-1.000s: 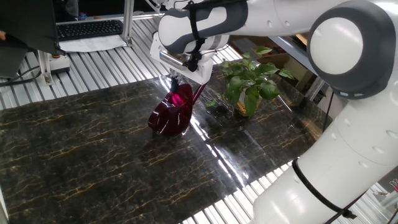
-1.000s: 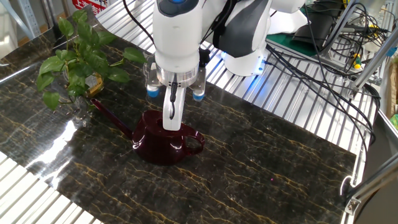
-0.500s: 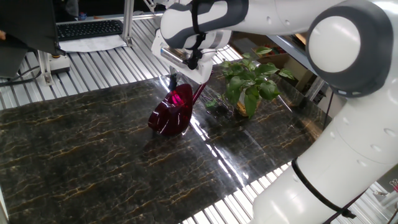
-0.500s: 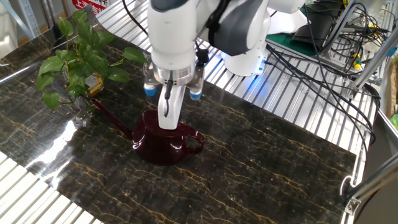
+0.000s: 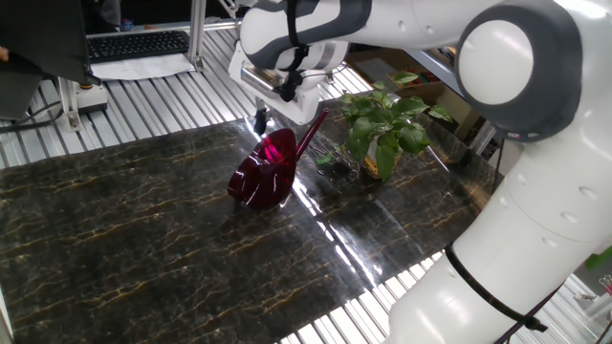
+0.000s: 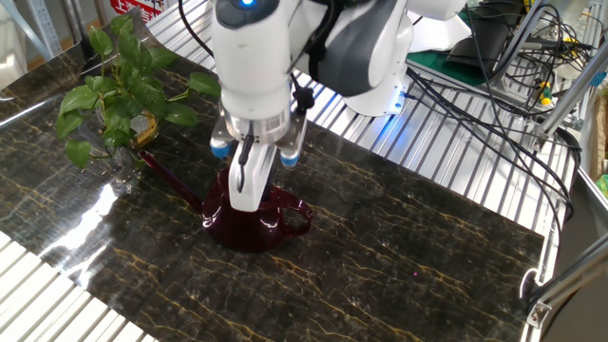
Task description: Water the plant
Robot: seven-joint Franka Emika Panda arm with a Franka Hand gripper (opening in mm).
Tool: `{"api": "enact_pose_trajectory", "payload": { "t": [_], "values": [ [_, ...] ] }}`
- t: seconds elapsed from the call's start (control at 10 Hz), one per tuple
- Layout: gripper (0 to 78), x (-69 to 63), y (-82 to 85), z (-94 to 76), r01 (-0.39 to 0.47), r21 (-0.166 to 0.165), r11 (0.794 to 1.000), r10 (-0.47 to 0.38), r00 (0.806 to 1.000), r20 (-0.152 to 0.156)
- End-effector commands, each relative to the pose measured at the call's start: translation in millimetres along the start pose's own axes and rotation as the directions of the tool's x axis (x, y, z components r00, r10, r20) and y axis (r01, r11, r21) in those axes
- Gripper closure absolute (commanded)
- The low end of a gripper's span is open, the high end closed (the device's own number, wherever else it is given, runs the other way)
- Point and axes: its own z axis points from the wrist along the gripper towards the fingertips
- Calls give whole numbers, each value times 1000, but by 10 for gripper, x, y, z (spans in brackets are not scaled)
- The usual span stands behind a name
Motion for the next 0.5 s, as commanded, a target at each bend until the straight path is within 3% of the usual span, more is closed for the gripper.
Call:
{"api": "enact_pose_trajectory", "payload": {
  "t": [0.1,0.5],
  "values": [
    [776,2,32,89,-37,14,999,36,998,43],
    [776,-18,29,95,-92,15,996,91,995,42]
  ]
}}
